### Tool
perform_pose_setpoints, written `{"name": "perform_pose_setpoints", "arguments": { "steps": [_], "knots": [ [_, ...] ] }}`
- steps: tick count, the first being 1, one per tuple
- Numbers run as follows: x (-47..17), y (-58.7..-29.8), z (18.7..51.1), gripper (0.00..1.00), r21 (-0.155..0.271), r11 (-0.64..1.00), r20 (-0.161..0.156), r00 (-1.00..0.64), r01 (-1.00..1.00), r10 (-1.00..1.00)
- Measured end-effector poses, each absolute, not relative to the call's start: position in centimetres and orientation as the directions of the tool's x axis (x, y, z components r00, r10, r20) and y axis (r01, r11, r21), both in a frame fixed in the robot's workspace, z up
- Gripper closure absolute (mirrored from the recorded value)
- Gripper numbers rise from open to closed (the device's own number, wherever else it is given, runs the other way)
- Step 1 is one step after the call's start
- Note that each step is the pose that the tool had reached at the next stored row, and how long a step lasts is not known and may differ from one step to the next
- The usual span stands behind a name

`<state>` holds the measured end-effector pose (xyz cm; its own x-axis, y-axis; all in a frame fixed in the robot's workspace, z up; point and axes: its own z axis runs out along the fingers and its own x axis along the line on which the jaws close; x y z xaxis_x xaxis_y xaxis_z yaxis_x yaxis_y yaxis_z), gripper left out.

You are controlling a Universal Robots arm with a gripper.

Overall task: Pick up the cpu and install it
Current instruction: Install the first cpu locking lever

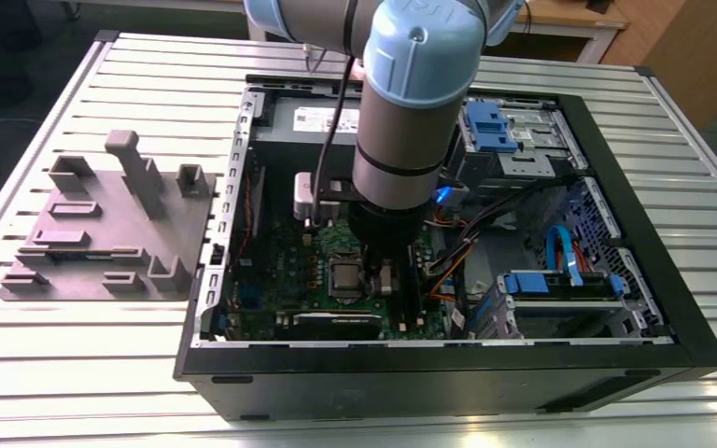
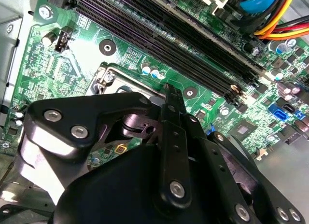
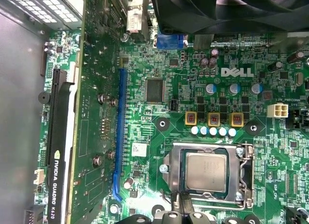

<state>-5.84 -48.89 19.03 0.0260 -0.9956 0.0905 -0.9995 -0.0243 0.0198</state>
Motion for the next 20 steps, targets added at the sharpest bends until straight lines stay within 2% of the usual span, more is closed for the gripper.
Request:
{"name": "perform_pose_setpoints", "arguments": {
  "steps": [20],
  "knots": [
    [-5.34,-48.87,18.82,0.90,0.020,-0.024,0.090,0.026,-1.000,-0.996]
  ]
}}
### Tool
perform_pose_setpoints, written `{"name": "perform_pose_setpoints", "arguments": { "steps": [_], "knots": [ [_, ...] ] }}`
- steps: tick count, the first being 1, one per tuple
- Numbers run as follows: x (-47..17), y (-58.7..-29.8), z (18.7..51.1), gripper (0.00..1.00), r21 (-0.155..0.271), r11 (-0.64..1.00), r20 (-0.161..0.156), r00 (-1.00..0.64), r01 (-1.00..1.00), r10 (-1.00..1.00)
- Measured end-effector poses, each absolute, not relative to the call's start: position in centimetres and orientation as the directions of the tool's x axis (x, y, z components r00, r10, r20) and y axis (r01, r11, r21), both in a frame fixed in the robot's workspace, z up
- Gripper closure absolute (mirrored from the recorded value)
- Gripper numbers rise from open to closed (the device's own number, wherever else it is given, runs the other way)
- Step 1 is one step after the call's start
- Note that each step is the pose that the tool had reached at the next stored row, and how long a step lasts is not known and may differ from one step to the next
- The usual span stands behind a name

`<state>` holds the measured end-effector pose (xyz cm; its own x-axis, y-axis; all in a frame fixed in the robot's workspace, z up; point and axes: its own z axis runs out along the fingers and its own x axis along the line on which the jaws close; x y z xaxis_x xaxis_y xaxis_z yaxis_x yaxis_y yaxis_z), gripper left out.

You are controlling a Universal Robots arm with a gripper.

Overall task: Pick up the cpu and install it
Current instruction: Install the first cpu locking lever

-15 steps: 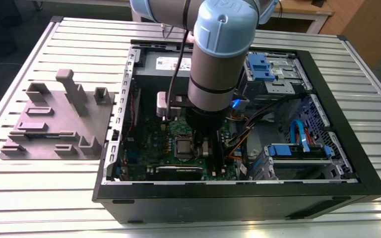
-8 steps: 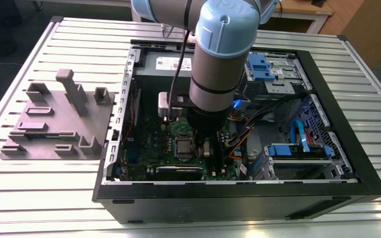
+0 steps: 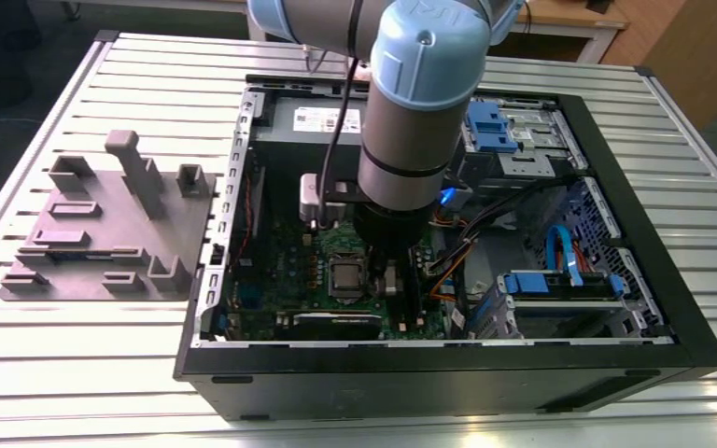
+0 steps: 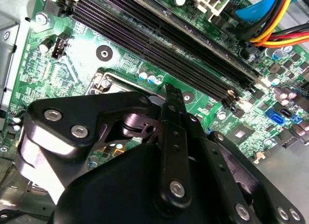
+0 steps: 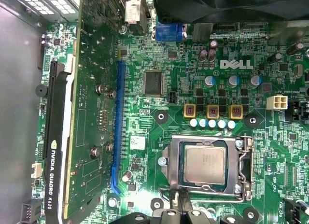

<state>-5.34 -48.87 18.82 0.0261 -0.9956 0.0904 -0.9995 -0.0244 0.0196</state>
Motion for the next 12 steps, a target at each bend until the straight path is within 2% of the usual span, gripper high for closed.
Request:
{"name": "perform_pose_setpoints", "arguments": {
  "steps": [12],
  "knots": [
    [-5.31,-48.84,18.87,0.90,0.020,-0.025,0.089,0.026,-1.000,-0.996]
  ]
}}
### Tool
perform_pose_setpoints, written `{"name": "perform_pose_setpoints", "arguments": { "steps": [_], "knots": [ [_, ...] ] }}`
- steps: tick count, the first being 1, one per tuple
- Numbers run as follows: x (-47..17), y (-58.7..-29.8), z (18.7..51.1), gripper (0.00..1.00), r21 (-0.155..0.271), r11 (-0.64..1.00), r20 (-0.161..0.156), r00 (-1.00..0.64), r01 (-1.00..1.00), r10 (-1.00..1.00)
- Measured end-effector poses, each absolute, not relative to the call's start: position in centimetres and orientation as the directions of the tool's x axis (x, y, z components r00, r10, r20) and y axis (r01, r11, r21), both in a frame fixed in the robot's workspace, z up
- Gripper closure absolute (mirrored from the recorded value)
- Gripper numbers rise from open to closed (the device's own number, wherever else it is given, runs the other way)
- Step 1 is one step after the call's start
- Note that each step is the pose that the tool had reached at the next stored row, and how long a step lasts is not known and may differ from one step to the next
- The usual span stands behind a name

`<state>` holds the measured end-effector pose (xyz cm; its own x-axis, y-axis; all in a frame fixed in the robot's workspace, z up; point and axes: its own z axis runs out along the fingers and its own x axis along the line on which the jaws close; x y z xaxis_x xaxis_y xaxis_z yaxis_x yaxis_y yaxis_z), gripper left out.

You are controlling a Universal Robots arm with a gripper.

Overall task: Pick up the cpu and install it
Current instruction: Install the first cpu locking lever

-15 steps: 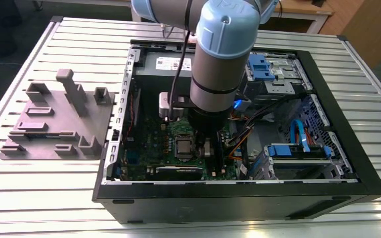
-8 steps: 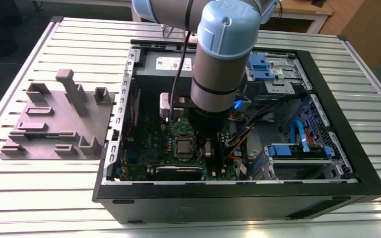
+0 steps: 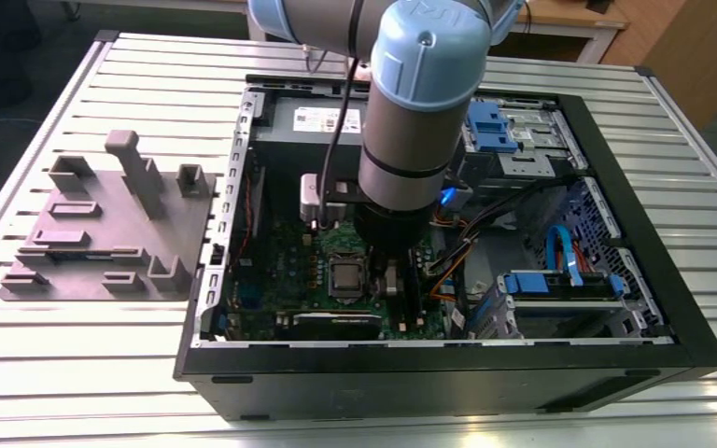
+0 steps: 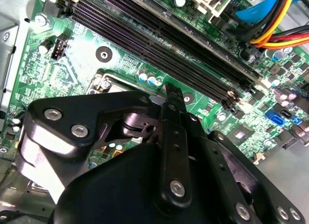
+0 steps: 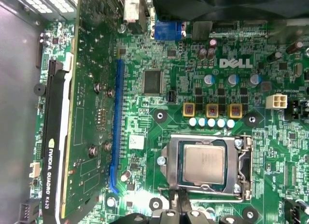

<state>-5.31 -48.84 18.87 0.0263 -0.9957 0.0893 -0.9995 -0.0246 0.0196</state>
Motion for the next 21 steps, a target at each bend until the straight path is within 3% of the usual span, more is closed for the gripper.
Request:
{"name": "perform_pose_setpoints", "arguments": {
  "steps": [21],
  "knots": [
    [-5.3,-48.8,22.4,0.90,0.020,-0.025,0.089,0.026,-1.000,-0.996]
  ]
}}
